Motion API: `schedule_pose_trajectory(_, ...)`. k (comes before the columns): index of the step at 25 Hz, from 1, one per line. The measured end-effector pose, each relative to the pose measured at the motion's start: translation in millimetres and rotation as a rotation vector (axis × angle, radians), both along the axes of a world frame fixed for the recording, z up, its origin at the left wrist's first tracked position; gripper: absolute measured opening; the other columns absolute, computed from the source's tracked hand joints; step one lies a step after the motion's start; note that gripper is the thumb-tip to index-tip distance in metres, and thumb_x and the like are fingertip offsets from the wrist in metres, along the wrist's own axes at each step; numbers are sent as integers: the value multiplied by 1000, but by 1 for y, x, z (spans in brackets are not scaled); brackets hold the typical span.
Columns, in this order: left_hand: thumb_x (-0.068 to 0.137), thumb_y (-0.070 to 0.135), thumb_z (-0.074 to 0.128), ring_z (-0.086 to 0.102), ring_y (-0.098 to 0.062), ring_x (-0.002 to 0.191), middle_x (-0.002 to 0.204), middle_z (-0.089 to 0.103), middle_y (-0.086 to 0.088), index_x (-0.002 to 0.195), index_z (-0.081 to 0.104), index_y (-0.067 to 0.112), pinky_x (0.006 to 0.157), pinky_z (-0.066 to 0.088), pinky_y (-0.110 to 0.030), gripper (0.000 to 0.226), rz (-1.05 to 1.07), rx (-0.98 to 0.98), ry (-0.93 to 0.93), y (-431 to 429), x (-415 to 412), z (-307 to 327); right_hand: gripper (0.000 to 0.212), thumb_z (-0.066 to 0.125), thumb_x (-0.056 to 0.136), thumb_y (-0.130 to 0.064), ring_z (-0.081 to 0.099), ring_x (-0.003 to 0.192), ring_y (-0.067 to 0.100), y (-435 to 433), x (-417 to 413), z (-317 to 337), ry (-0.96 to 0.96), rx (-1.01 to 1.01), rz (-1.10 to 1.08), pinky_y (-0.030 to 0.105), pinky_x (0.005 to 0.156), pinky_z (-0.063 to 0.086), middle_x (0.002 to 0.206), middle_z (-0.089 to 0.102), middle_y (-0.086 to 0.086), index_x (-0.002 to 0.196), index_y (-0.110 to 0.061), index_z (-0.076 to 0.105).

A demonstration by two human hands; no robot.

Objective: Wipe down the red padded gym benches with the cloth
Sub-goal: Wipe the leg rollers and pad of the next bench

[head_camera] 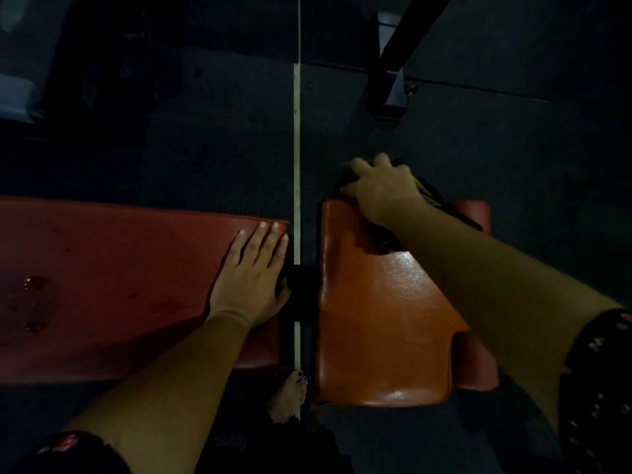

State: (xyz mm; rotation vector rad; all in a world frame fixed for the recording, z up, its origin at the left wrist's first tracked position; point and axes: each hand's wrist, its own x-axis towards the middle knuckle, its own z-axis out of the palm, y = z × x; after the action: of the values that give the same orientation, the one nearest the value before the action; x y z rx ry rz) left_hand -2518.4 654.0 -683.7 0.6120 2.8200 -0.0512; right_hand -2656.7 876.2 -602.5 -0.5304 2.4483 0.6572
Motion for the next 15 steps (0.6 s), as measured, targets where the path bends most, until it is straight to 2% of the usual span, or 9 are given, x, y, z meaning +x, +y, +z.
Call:
schedule_pose_trajectory(3, 90, 46, 27, 20, -29, 149, 160, 27, -13, 150, 37, 9, 121, 7, -50, 72, 1, -8, 3, 0, 1, -2, 42, 55, 96, -27, 35, 125, 40, 44, 5, 8, -6, 165, -243, 54, 90, 46, 139, 32, 7, 138, -31, 50)
schedule_pose_trajectory(6, 89, 44, 28, 20, -29, 149, 160, 26, -13, 149, 38, 8, 121, 9, -51, 71, 3, -15, 16, 1, 1, -2, 40, 53, 97, -27, 37, 122, 41, 69, 15, 15, 32, 288, -382, 52, 88, 48, 136, 34, 9, 136, -21, 51)
schedule_pose_trajectory(11, 89, 44, 30, 21, -30, 148, 159, 28, -14, 148, 39, 7, 120, 12, -52, 70, -4, -11, 32, 1, 1, -1, 38, 55, 96, -25, 41, 115, 37, 44, 21, 5, 65, 98, -112, 42, 74, 46, 138, 33, 6, 134, -27, 52)
schedule_pose_trajectory(13, 89, 43, 31, 22, -30, 148, 159, 28, -14, 148, 39, 7, 120, 11, -52, 70, -4, -8, 35, 2, 2, -1, 40, 53, 98, -26, 40, 116, 36, 61, 23, 8, 63, 0, -249, 42, 75, 46, 139, 33, 5, 137, -33, 50)
schedule_pose_trajectory(15, 89, 43, 31, 23, -30, 148, 158, 30, -14, 148, 39, 6, 120, 10, -51, 70, -4, 1, 45, 3, 2, -1, 40, 53, 98, -28, 39, 117, 36, 94, 25, 13, 76, -107, -527, 43, 77, 45, 135, 34, 5, 137, -36, 50)
